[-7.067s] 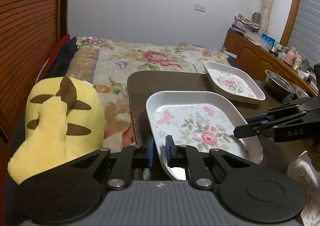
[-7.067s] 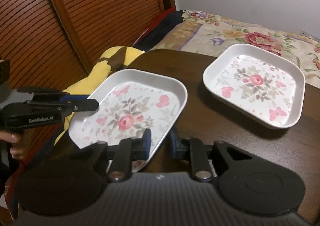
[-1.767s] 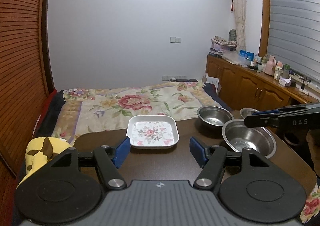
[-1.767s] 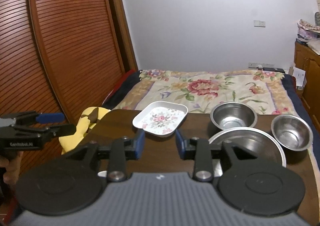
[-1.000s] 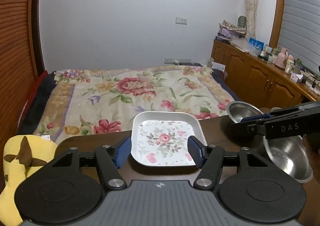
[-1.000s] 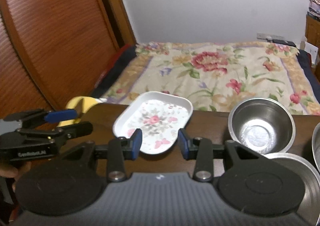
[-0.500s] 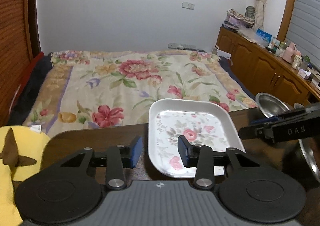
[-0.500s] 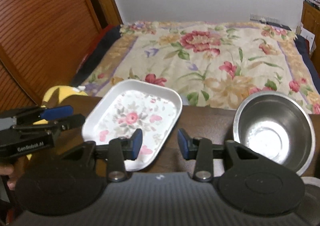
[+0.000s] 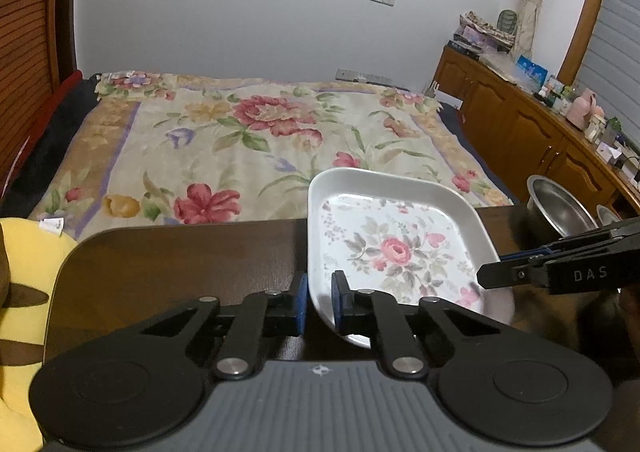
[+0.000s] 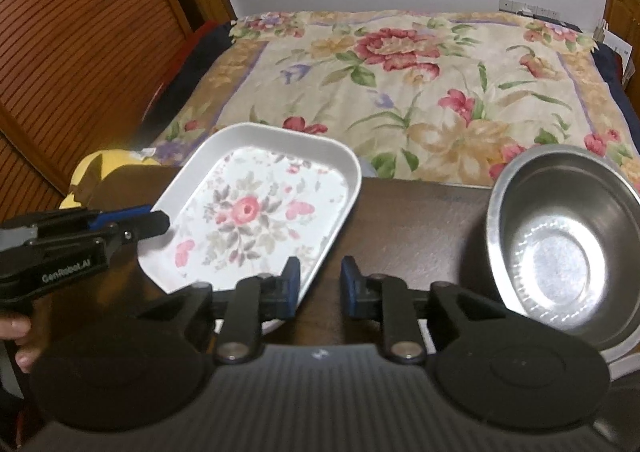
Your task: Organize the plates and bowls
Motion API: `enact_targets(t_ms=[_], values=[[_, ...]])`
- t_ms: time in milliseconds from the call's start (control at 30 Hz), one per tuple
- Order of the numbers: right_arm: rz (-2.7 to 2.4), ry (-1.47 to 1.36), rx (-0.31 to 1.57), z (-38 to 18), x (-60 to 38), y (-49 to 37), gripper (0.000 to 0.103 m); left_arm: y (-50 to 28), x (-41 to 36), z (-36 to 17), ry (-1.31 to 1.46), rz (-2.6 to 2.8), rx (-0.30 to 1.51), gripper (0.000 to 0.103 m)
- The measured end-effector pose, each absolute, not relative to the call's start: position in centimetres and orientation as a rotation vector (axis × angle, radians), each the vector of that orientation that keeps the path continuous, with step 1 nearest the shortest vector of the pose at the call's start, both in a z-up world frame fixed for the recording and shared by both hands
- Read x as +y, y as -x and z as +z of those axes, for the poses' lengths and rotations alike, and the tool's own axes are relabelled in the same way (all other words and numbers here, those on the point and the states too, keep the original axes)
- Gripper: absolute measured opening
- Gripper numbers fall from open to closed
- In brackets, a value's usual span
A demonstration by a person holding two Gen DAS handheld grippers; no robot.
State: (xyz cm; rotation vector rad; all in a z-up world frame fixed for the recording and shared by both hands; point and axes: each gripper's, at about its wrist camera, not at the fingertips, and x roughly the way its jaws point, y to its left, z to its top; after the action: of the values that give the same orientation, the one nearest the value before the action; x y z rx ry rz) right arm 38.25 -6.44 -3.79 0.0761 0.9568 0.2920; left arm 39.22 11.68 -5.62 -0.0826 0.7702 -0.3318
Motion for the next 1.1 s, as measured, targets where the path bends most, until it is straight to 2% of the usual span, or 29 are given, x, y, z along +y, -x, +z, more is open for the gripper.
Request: enact_targets(t_ms=[133, 233, 1100], values=[[0.292, -0.067, 0.957, -3.9, -6.2, -38.2, 0.019, -39.3, 11.8, -6.1, 0.097, -0.336, 0.784, 0.012], [0.301, -0.076, 0.964, -3.8, -6.3, -38.1, 0.014, -39.2, 11.9, -6.0, 0.1, -0.337, 0.793, 0.011], [0.368, -0.138, 0.851, 0.0, -8.4, -31.8, 0.012, -30.7, 11.6, -0.9, 0.081, -0.364, 0.703, 0.013]])
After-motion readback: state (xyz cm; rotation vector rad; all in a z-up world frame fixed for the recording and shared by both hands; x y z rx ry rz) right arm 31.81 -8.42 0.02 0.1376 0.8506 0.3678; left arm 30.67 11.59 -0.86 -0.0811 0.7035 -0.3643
